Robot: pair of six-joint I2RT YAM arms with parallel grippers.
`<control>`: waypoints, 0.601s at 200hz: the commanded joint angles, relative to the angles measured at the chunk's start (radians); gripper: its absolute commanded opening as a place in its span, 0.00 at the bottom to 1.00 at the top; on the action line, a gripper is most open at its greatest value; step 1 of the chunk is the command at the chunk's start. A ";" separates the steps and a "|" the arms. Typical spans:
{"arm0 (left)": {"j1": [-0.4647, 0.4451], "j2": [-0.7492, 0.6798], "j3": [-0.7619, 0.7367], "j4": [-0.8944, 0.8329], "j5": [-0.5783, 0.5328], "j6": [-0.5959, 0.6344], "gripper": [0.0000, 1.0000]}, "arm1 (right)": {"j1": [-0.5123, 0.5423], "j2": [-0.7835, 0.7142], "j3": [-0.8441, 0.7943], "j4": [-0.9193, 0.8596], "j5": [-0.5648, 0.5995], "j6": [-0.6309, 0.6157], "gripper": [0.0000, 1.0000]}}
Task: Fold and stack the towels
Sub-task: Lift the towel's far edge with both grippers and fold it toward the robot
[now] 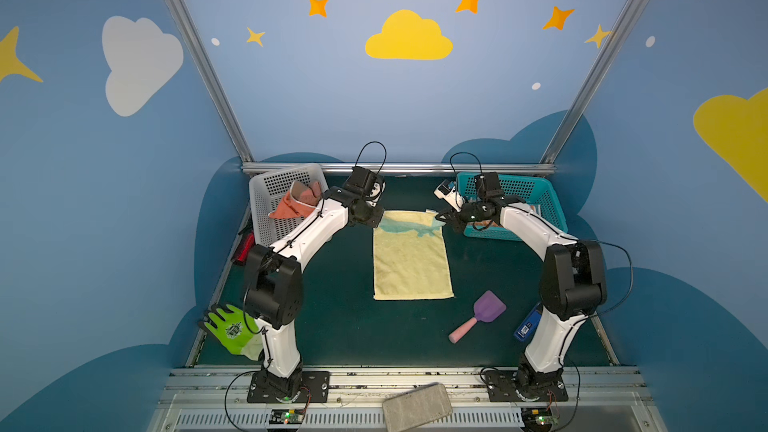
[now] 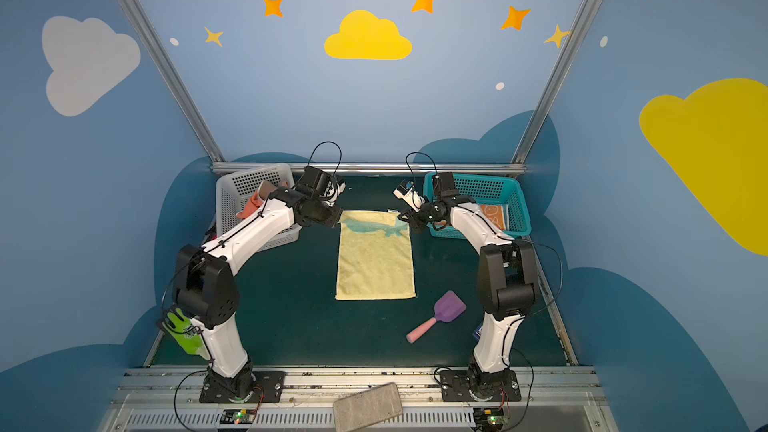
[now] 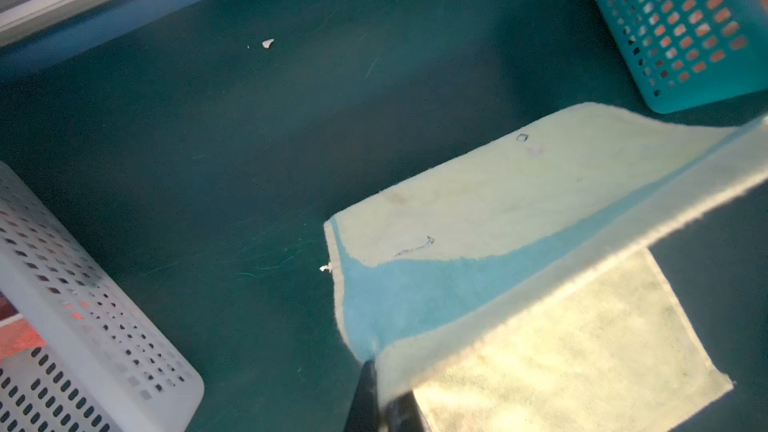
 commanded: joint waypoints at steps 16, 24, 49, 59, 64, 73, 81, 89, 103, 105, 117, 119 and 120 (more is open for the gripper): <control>-0.065 -0.140 -0.170 0.058 -0.045 -0.078 0.03 | 0.007 -0.116 -0.146 -0.109 -0.016 -0.129 0.00; -0.080 -0.165 -0.209 0.070 -0.047 -0.094 0.03 | 0.012 -0.143 -0.189 -0.097 -0.011 -0.144 0.00; -0.119 -0.206 -0.298 0.071 -0.058 -0.139 0.03 | 0.023 -0.235 -0.322 -0.059 0.020 -0.200 0.00; -0.132 -0.214 -0.324 0.066 -0.072 -0.157 0.03 | 0.032 -0.273 -0.366 -0.054 0.041 -0.214 0.00; -0.140 -0.216 -0.332 0.061 -0.073 -0.163 0.03 | 0.036 -0.290 -0.389 -0.046 0.045 -0.216 0.00; -0.150 -0.222 -0.350 0.056 -0.078 -0.173 0.03 | 0.044 -0.316 -0.426 -0.034 0.057 -0.230 0.00; -0.159 -0.225 -0.367 0.057 -0.082 -0.181 0.03 | 0.052 -0.333 -0.457 -0.022 0.077 -0.233 0.00; -0.168 -0.226 -0.383 0.061 -0.086 -0.186 0.03 | 0.056 -0.343 -0.480 -0.010 0.095 -0.230 0.00; -0.184 -0.224 -0.407 0.066 -0.096 -0.197 0.03 | 0.065 -0.347 -0.499 -0.024 0.111 -0.220 0.00; -0.187 -0.224 -0.410 0.066 -0.097 -0.197 0.03 | 0.067 -0.346 -0.502 -0.027 0.116 -0.216 0.00; -0.201 -0.217 -0.426 0.062 -0.112 -0.203 0.03 | 0.077 -0.337 -0.515 -0.036 0.144 -0.206 0.00; -0.205 -0.217 -0.429 0.063 -0.114 -0.202 0.03 | 0.079 -0.335 -0.517 -0.038 0.151 -0.203 0.00; -0.207 -0.216 -0.431 0.063 -0.114 -0.203 0.03 | 0.080 -0.333 -0.518 -0.039 0.154 -0.203 0.00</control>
